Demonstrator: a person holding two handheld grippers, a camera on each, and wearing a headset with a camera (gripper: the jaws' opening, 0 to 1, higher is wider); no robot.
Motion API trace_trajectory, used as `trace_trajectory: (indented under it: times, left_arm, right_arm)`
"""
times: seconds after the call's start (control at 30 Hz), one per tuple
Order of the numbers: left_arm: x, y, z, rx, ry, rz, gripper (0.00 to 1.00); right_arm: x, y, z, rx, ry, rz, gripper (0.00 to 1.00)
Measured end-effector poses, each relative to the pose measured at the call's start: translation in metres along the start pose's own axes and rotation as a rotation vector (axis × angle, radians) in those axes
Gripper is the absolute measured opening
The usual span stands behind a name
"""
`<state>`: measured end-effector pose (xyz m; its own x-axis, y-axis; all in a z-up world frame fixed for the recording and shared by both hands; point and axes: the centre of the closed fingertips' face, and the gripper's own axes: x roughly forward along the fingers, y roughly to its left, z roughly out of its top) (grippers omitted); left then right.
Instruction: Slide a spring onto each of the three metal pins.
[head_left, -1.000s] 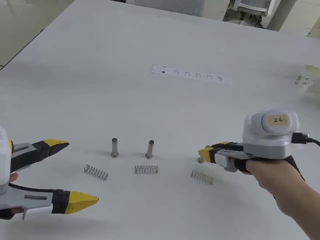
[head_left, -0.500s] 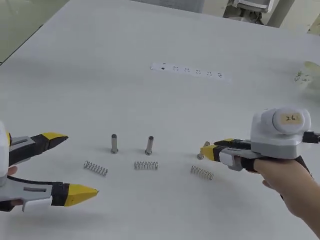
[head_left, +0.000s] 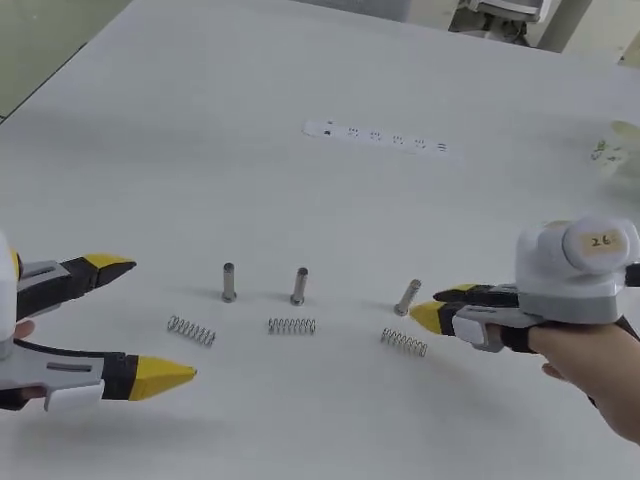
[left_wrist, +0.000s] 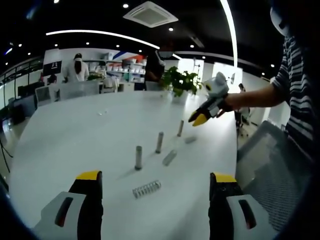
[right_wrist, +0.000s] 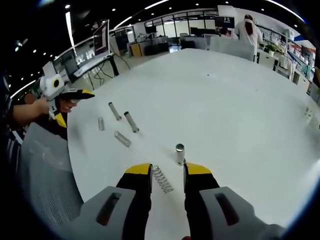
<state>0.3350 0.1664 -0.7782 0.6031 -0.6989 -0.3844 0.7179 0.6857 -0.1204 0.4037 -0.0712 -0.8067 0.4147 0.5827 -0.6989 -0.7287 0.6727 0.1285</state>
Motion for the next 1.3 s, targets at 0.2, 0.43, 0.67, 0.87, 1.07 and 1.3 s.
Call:
trace_trajectory:
  times: [0.2,0.43,0.67,0.87,1.07,1.3]
  left_arm:
    - [-0.002,-0.001,0.001,0.005,0.003,0.0,0.85]
    - [-0.006,-0.003,0.0,0.018,0.013,-0.002,0.84]
    - [-0.006,-0.008,-0.002,0.037,0.03,-0.015,0.84]
    - [-0.006,-0.01,-0.003,0.035,0.039,-0.027,0.83]
    - [-0.006,-0.014,-0.004,0.038,0.044,-0.035,0.83]
    - [-0.006,-0.016,-0.004,0.037,0.049,-0.042,0.82]
  right_arm:
    - [0.005,0.011,-0.009,-0.124,0.079,0.059,0.22]
    - [0.011,0.012,-0.025,-0.29,0.185,0.076,0.22]
    - [0.016,0.008,-0.036,-0.391,0.242,0.071,0.19]
    - [0.021,0.01,-0.043,-0.437,0.272,0.101,0.17]
    - [0.024,0.009,-0.05,-0.464,0.298,0.106,0.14]
    - [0.028,0.007,-0.054,-0.481,0.313,0.114,0.09]
